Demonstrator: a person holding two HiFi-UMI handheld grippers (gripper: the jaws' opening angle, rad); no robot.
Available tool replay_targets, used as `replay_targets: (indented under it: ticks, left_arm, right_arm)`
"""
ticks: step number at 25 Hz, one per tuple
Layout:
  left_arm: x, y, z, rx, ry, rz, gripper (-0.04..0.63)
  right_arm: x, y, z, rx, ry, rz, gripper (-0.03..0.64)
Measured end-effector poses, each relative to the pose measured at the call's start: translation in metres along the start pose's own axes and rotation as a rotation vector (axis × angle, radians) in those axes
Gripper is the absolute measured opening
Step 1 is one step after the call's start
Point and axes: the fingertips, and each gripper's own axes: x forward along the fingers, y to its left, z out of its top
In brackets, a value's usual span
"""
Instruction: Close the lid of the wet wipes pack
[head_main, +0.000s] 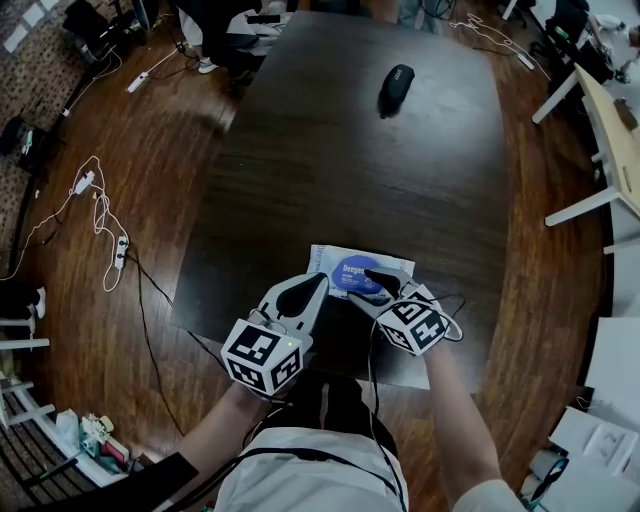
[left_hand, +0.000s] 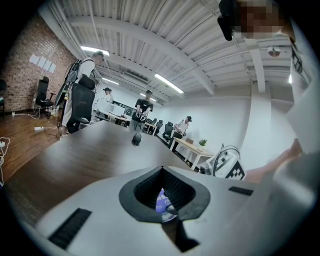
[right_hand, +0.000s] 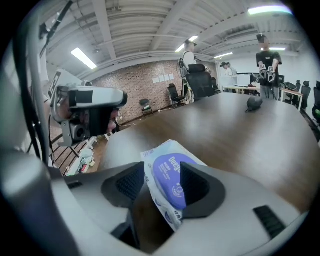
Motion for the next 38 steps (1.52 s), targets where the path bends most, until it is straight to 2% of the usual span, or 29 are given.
replay_targets:
  ticks: [5,8,12,13,17,26,38]
  left_arm:
    - [-0.006,-0.009,0.011,0.020,-0.014,-0.019,0.002]
    - [-0.009,-0.016,0.024,0.036,-0.031,-0.032,0.002]
    - [-0.018,-0.033,0.044,0.059,-0.065,-0.053,0.002]
    - [-0.020,-0.036,0.049,0.066,-0.073,-0.057,0.002]
    - [-0.033,-0.046,0.068,0.094,-0.110,-0.068,0.002]
    - [-0.059,-0.066,0.096,0.141,-0.173,-0.106,0.002]
    - [-0.077,-0.079,0.085,0.156,-0.177,-0.188,0.002]
  right_arm:
    - [-0.020,0.007,0.029,0.029,-0.115,-0.023,0.215]
    - [-0.040,0.011,0.045,0.035,-0.179,-0.060,0.136]
    - [-0.076,0.019,0.061,0.051,-0.256,-0.116,0.117]
    - [-0.086,0.020,0.066,0.060,-0.283,-0.133,0.085]
    - [-0.124,0.030,0.086,0.095,-0.402,-0.188,0.033]
    - [-0.180,0.057,0.106,0.092,-0.536,-0.287,0.006]
    - [-0.200,0.096,0.105,0.080,-0.603,-0.374,0.006]
